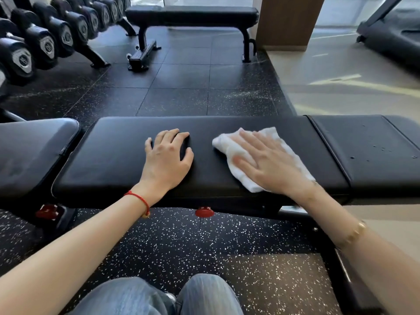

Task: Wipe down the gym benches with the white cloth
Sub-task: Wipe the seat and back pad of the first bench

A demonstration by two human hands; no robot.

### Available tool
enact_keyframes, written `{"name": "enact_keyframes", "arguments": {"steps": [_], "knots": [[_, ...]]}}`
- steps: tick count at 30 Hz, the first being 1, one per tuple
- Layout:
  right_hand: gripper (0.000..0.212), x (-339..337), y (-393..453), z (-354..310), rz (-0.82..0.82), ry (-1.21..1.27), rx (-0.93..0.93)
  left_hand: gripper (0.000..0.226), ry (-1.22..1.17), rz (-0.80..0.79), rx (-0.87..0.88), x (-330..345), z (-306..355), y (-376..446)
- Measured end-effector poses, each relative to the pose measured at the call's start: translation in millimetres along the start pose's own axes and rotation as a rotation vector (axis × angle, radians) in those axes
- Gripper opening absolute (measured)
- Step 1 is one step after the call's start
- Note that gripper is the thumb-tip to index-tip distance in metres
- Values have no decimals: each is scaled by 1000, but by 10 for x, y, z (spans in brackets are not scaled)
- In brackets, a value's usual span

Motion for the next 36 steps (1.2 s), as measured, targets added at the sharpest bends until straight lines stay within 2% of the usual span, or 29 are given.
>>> {"name": "enact_keyframes", "arguments": {"steps": [2,5,7,12,15,17,21,28,31,34,36], "knots": [[65,-61,-123,234,-3,-22,26,44,0,1,2,3,5,-1],[64,-128,128,716,-28,-89,234,44,1,15,-10,-5,22,-6],[64,-140,392,721,-31,-97,284,43,2,17,-13,-8,28,-5],[65,108,423,-90,-38,-22,39,42,-13,32,-16,-22,12,3],[66,55,-150,-387,78,-49,-163,42,-36,28,-12,-22,-5,0],[66,-37,-494,-346,178,-134,-261,43,-50,13,-17,-11,-26,-3],[70,-139,-712,-185,319,-276,-262,45,-48,-19,-27,28,-32,-18],[65,210,-587,-860,415,-413,-237,46,-44,-46,-25,47,-43,-13],[67,120,-812,-464,497,-444,-222,46,-36,-54,-19,41,-51,-18],[70,-28,-1163,201,555,-449,-103,46,-35,-60,-15,41,-30,-25],[70,-84,-1239,392,557,-443,-50,46,-34,-58,-18,35,-14,-26]]}}
Point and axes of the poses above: each hand's wrist, its own y-axis towards the middle knuckle, its own x-axis out of the palm, z = x × y, the point moved 9 cm from there along y, towards the middle knuckle, and after that the axes turned 1 degree about -x, right-handed, at the moved point
